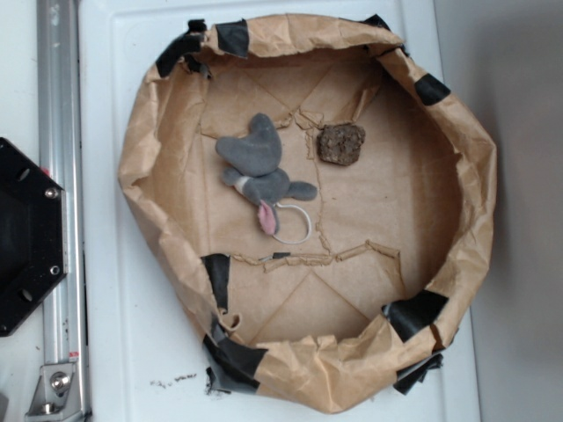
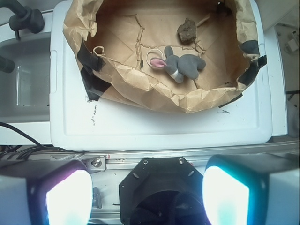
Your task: Grab the gray animal.
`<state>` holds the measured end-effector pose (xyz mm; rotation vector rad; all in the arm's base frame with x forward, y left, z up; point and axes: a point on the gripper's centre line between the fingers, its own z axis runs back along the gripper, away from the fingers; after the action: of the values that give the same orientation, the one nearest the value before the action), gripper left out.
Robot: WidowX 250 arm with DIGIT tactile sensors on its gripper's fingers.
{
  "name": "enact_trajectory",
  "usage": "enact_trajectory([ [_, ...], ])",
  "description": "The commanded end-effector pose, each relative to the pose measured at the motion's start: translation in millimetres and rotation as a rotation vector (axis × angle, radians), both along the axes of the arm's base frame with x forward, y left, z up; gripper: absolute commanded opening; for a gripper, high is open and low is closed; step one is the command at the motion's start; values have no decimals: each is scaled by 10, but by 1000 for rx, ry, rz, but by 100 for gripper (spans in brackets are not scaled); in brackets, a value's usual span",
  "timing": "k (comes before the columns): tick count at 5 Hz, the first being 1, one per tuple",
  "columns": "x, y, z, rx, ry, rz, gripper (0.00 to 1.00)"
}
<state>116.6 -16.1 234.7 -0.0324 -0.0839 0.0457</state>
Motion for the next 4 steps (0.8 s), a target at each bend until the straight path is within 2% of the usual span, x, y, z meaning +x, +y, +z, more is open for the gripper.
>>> enact_trajectory([
  [1,0,0,0,0,0,0,100],
  [2,499,256,-233,-107,167,-240,100],
  [3,991,471,-491,-111,75,-358,100],
  [4,1313,635,-719,-2,54,-446,100],
])
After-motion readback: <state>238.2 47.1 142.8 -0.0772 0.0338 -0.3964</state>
